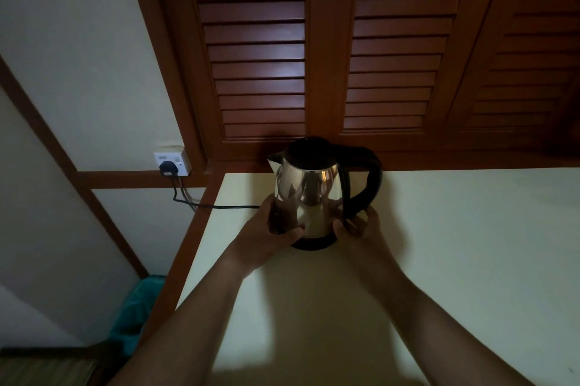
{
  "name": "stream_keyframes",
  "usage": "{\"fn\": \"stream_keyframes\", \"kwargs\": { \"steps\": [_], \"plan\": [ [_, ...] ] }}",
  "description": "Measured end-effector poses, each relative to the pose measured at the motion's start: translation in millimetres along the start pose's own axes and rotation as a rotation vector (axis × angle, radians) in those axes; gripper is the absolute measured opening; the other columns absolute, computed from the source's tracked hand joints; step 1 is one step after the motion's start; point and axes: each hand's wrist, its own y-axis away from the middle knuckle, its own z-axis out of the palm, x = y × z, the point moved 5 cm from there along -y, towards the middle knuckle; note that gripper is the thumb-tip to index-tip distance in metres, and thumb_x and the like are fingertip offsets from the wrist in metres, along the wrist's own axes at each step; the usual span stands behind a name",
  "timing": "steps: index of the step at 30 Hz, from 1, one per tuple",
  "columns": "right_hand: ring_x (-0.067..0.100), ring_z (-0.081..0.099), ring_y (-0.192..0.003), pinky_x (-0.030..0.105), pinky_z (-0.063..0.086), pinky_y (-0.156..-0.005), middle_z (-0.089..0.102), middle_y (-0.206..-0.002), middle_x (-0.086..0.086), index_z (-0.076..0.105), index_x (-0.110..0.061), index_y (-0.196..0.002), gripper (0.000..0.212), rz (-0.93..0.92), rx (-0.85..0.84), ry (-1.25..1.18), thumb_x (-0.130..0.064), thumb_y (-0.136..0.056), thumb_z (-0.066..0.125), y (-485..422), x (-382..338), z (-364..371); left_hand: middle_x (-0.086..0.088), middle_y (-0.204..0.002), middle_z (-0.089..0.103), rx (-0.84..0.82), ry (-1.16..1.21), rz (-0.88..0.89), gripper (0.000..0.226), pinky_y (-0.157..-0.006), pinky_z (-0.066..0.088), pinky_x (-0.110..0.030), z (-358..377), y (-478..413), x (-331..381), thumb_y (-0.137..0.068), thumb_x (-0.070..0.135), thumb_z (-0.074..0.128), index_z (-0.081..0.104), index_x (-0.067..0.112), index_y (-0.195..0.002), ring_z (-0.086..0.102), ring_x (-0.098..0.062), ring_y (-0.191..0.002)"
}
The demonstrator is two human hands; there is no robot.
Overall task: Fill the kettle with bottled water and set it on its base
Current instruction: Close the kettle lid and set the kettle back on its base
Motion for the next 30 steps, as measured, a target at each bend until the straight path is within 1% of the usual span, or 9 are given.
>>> {"fn": "stream_keyframes", "kwargs": {
  "steps": [3, 5, 8, 12, 15, 20, 25, 28, 30],
  "plan": [
    [-0.013, 0.065, -0.1, 0.03, 0.055, -0.095, 0.069, -0.125, -0.012, 0.029, -0.024, -0.153, 0.073, -0.035, 0.059, 0.084, -0.018, -0.093, 0.071, 12, 2, 2, 0.001, -0.109, 0.074, 0.039, 0.02, 0.016, 0.042, -0.095, 0.058, -0.031, 0, 4, -3, -0.085, 0.01, 0.084, 0.063, 0.022, -0.12, 0.072, -0.014, -0.111],
    [-0.023, 0.061, -0.092, 0.016, 0.053, -0.088, 0.066, -0.129, -0.014, 0.027, -0.024, -0.154, 0.077, -0.067, 0.082, 0.13, -0.023, -0.092, 0.072, 18, 2, 6, -0.003, -0.108, 0.074, 0.076, 0.026, 0.025, 0.037, -0.096, 0.058, -0.034, -2, 5, -7, -0.085, 0.01, 0.084, 0.066, 0.021, -0.116, 0.071, -0.018, -0.11],
    [-0.028, 0.058, -0.088, -0.001, 0.046, -0.072, 0.065, -0.124, -0.014, 0.027, -0.028, -0.154, 0.076, -0.092, 0.083, 0.151, -0.019, -0.093, 0.071, 20, 0, 11, 0.007, -0.106, 0.076, 0.121, 0.06, 0.013, 0.043, -0.087, 0.057, -0.02, 0, 7, -8, -0.085, 0.004, 0.083, 0.066, 0.022, -0.12, 0.072, -0.008, -0.107],
    [-0.021, 0.062, -0.086, 0.007, 0.048, -0.074, 0.07, -0.121, -0.014, 0.022, -0.033, -0.155, 0.081, -0.105, 0.089, 0.207, -0.025, -0.091, 0.073, 19, -3, 12, 0.02, -0.11, 0.068, 0.158, 0.049, -0.013, 0.054, -0.074, 0.052, -0.005, 4, 9, -5, -0.084, 0.006, 0.085, 0.058, 0.031, -0.124, 0.066, 0.019, -0.095],
    [-0.021, 0.061, -0.078, 0.004, 0.045, -0.068, 0.07, -0.121, -0.009, 0.019, -0.029, -0.157, 0.085, -0.087, 0.094, 0.213, -0.025, -0.091, 0.073, 19, -4, 12, 0.023, -0.112, 0.064, 0.17, 0.025, -0.008, 0.058, -0.075, 0.052, -0.006, 5, 9, -3, -0.083, 0.01, 0.087, 0.054, 0.041, -0.119, 0.064, 0.015, -0.097],
    [-0.028, 0.058, -0.075, -0.003, 0.044, -0.062, 0.066, -0.118, -0.011, 0.018, -0.023, -0.157, 0.084, -0.062, 0.066, 0.178, -0.018, -0.093, 0.071, 15, -5, 9, 0.016, -0.111, 0.065, 0.193, 0.008, 0.003, 0.053, -0.075, 0.052, -0.007, 8, 9, -3, -0.082, 0.009, 0.088, 0.054, 0.038, -0.111, 0.065, 0.013, -0.095],
    [-0.016, 0.066, -0.09, 0.014, 0.053, -0.079, 0.072, -0.118, -0.01, 0.016, -0.026, -0.158, 0.087, -0.029, 0.044, 0.095, -0.017, -0.092, 0.072, 13, -4, 4, 0.017, -0.115, 0.067, 0.168, 0.002, -0.008, 0.058, -0.083, 0.056, -0.016, 5, 7, -6, -0.081, 0.013, 0.089, 0.054, 0.037, -0.121, 0.068, 0.006, -0.106],
    [0.002, 0.067, -0.111, 0.035, 0.047, -0.105, 0.074, -0.118, -0.004, 0.005, -0.03, -0.16, 0.09, 0.027, -0.006, -0.036, -0.006, -0.096, 0.064, 10, -5, 0, 0.016, -0.113, 0.069, 0.145, -0.009, -0.004, 0.058, -0.084, 0.056, -0.016, 2, 5, -7, -0.084, 0.009, 0.086, 0.055, 0.027, -0.129, 0.068, 0.009, -0.104],
    [0.011, 0.066, -0.118, 0.037, 0.042, -0.11, 0.075, -0.118, 0.003, 0.008, -0.032, -0.159, 0.087, 0.044, -0.042, -0.12, 0.002, -0.097, 0.058, 8, -5, -1, 0.009, -0.111, 0.071, 0.134, -0.024, 0.011, 0.055, -0.089, 0.057, -0.021, 1, 3, -8, -0.085, 0.006, 0.084, 0.055, 0.025, -0.129, 0.07, 0.0, -0.108]
  ]
}}
